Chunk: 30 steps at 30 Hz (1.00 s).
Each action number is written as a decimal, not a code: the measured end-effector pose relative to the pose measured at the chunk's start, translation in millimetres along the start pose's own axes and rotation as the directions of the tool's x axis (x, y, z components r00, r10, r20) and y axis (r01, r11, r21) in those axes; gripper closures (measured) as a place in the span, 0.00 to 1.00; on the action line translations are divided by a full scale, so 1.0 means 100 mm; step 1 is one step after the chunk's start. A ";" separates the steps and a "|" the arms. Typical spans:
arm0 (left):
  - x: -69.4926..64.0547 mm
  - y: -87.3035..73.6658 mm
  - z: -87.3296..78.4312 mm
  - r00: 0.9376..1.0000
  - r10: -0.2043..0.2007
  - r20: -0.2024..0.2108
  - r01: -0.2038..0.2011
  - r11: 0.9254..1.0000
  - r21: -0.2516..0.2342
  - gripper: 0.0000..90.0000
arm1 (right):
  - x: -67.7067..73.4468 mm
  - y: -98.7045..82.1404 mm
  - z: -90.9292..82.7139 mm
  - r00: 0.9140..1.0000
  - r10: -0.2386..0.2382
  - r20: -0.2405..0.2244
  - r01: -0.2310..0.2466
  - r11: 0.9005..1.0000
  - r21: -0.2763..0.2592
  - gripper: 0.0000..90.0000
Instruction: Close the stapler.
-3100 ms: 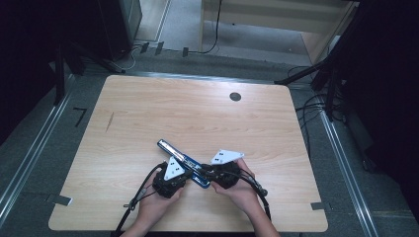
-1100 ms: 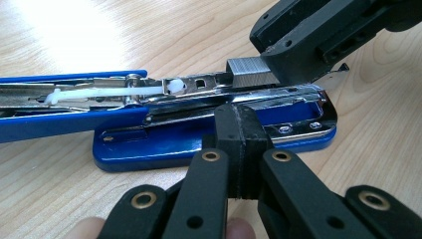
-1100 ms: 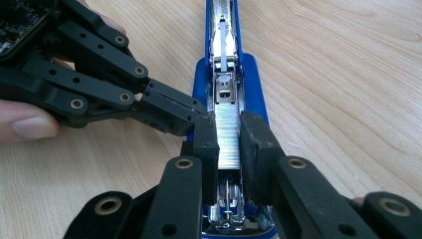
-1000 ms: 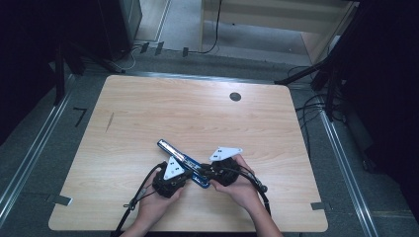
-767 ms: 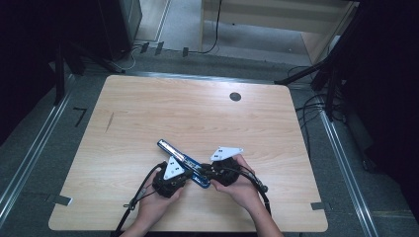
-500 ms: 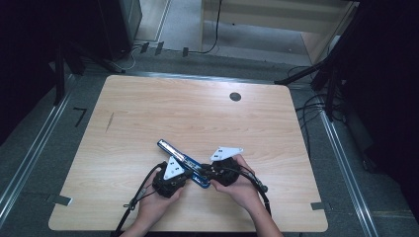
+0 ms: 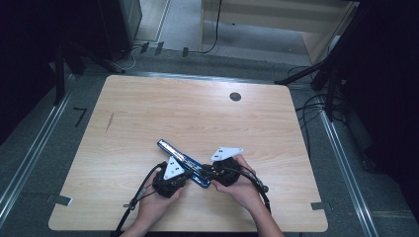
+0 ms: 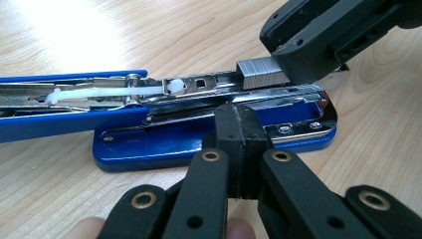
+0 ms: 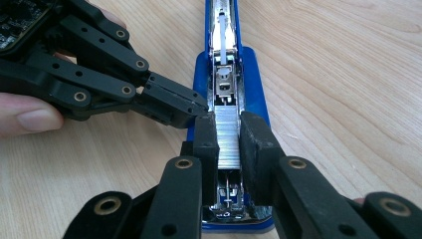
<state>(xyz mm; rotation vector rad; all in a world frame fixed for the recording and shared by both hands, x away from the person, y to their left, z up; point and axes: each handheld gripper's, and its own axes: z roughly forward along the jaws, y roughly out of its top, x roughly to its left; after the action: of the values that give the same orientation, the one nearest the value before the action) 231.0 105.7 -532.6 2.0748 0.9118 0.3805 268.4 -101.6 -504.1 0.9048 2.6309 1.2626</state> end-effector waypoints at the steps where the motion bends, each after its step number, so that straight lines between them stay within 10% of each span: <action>1: 0.00 0.00 0.00 1.000 0.000 0.000 0.000 1.000 0.000 1.00 | 0.00 0.00 0.00 1.000 0.001 -0.003 -0.001 1.000 0.001 0.89; 30: 0.00 0.00 0.00 1.000 0.000 0.000 0.000 1.000 0.000 1.00 | -0.01 0.00 0.01 1.000 0.010 -0.005 -0.010 1.000 -0.003 0.88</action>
<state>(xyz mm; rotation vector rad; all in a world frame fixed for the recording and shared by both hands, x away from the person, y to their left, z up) 231.0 105.8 -532.6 2.0750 0.9116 0.3805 269.7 -101.5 -504.6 0.9167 2.6309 1.2720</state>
